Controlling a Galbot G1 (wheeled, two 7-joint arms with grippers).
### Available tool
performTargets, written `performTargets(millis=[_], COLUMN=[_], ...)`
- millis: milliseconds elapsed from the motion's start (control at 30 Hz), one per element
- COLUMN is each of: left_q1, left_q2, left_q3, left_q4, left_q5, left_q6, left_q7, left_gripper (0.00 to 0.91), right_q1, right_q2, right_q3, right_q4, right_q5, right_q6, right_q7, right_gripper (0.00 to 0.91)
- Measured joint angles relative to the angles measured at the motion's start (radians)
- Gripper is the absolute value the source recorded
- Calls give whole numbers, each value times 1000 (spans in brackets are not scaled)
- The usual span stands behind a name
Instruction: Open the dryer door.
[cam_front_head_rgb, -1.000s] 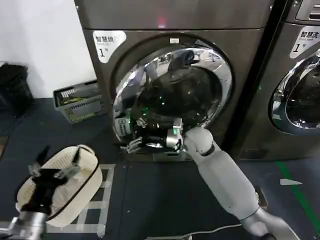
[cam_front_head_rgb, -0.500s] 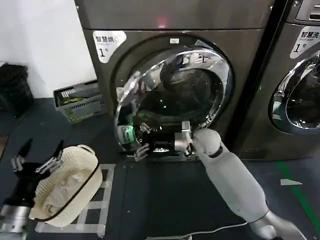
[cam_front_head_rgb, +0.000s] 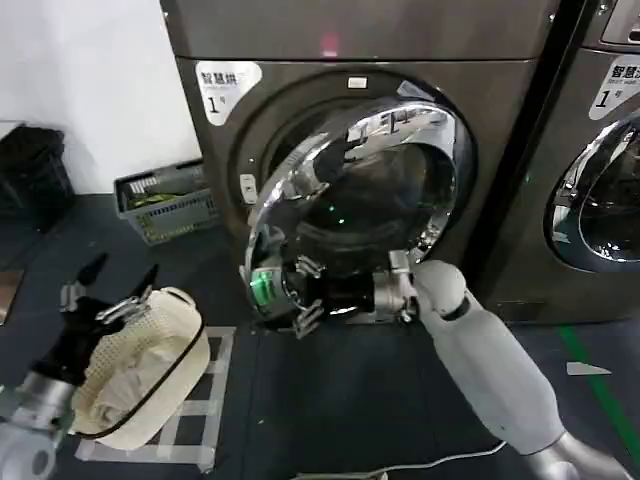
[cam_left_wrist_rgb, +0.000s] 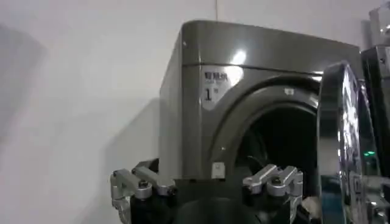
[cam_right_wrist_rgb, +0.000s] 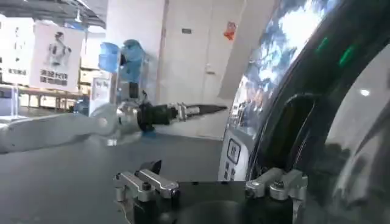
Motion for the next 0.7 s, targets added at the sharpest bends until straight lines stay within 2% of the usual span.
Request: performTargets(millis=[433, 700], left_q1=[-115, -242], left_q2=[171, 276], left_q3=[138, 245], left_q4=[89, 168], left_q5=[-95, -178], left_q6=[7, 5], left_q7=[-33, -19], left_gripper=[907, 907], right_q1=[-38, -84], right_q2=[-54, -92], right_q3=[44, 97], right_q4=[20, 38], right_q5=[0, 13], right_q6=[19, 21], right_q7=[-135, -189], right_gripper=[907, 907])
